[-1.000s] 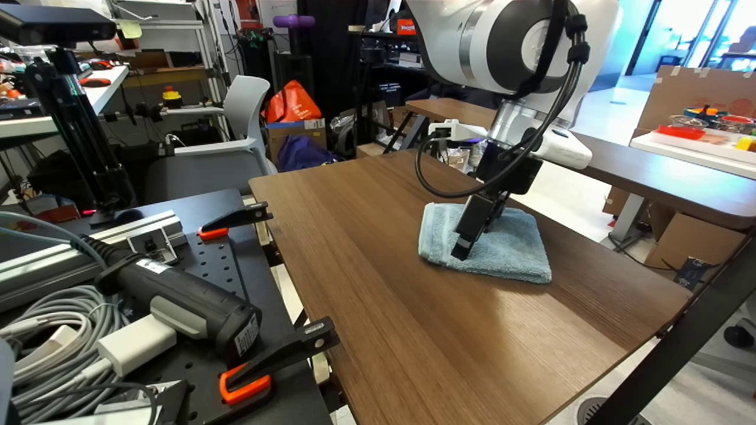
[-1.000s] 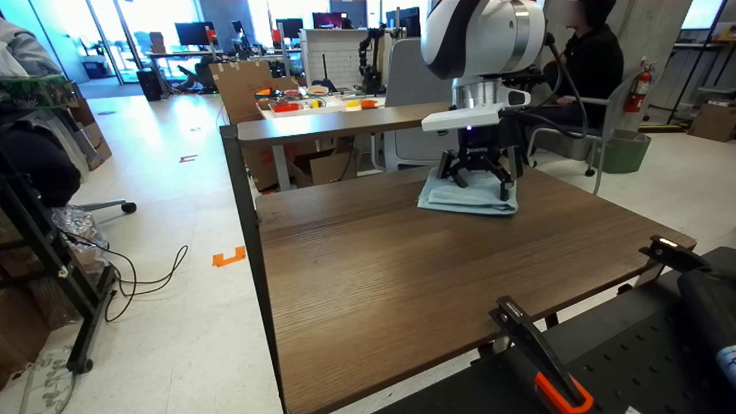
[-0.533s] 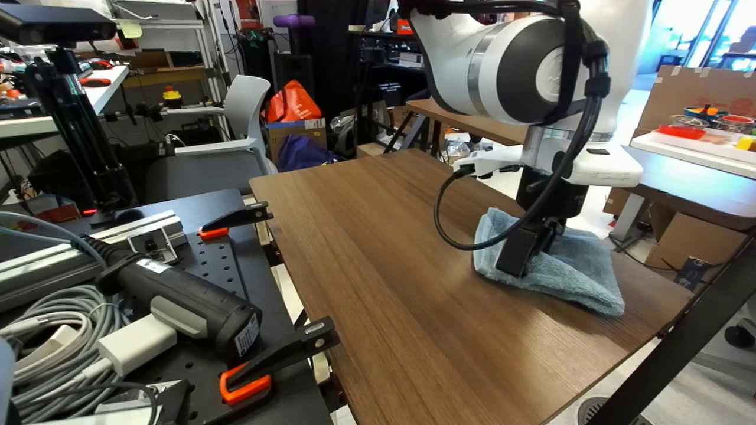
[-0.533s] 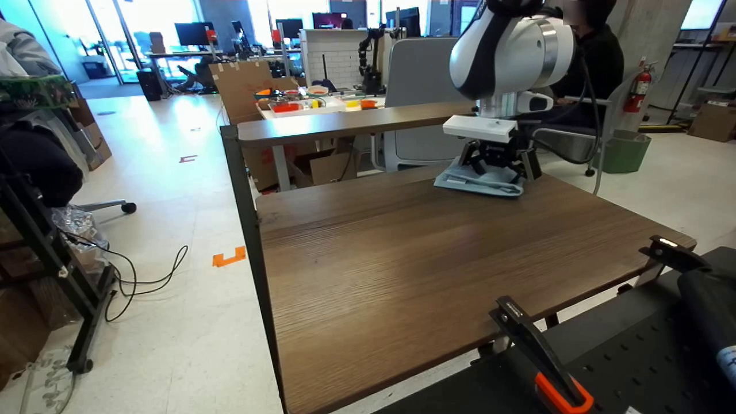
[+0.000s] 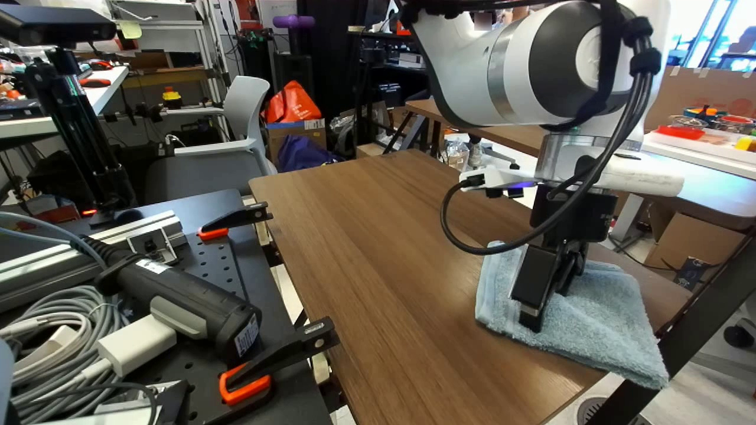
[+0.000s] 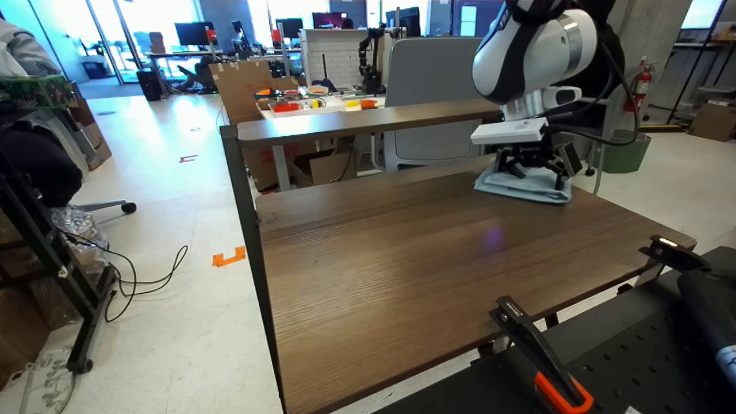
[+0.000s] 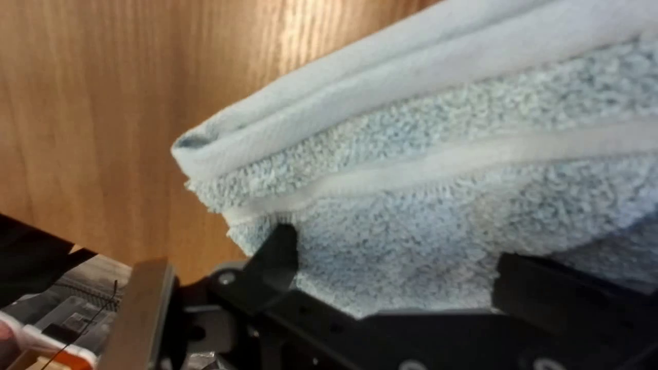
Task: Wipe the table with the towel
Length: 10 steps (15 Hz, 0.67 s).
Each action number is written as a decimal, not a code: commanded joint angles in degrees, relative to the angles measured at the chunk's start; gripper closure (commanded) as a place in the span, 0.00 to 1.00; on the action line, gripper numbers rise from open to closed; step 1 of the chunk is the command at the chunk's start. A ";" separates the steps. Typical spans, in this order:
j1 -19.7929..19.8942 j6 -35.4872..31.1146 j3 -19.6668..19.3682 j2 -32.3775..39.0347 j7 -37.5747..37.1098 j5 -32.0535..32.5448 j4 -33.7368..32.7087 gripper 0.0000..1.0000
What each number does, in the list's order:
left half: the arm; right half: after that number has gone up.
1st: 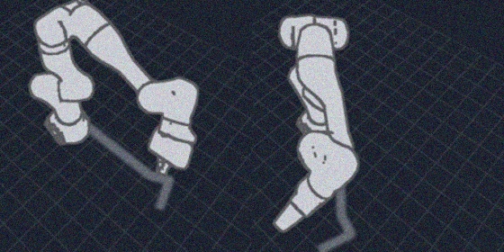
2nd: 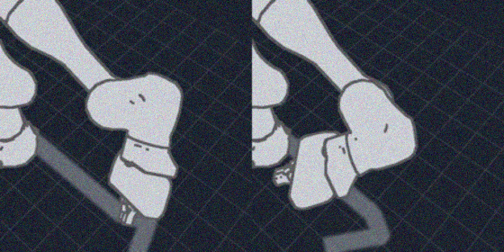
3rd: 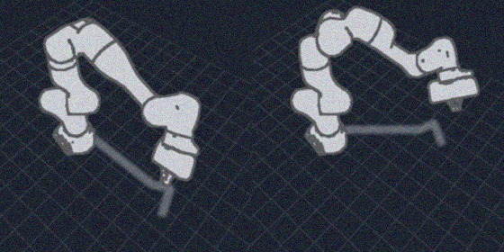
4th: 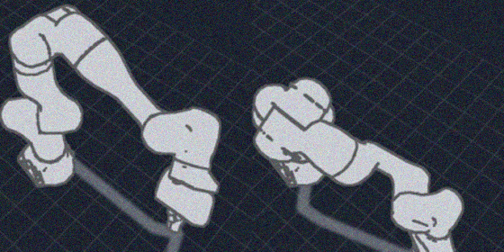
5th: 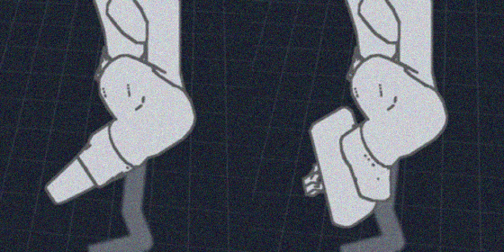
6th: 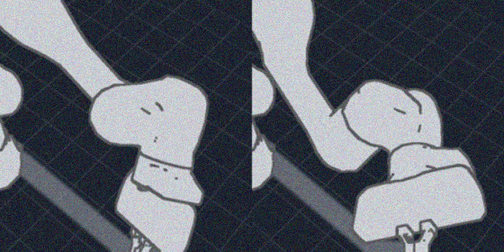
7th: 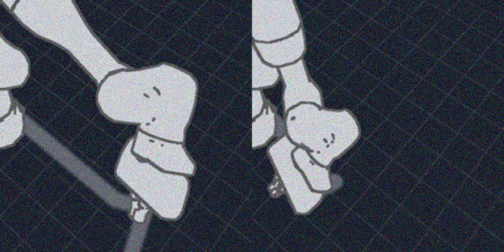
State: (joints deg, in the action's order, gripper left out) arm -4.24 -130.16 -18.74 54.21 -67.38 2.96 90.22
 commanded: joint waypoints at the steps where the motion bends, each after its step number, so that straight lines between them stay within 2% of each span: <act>1: -2.67 -0.14 -1.01 -1.23 -0.70 5.71 9.29 0.00; 5: -7.08 -0.81 -2.07 -3.84 -4.33 13.01 16.10 0.00; 10: -11.80 -0.39 -1.37 -6.67 -9.39 22.92 21.97 0.00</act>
State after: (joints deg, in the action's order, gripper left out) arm -12.92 -130.17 -21.18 46.24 -74.39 21.07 106.27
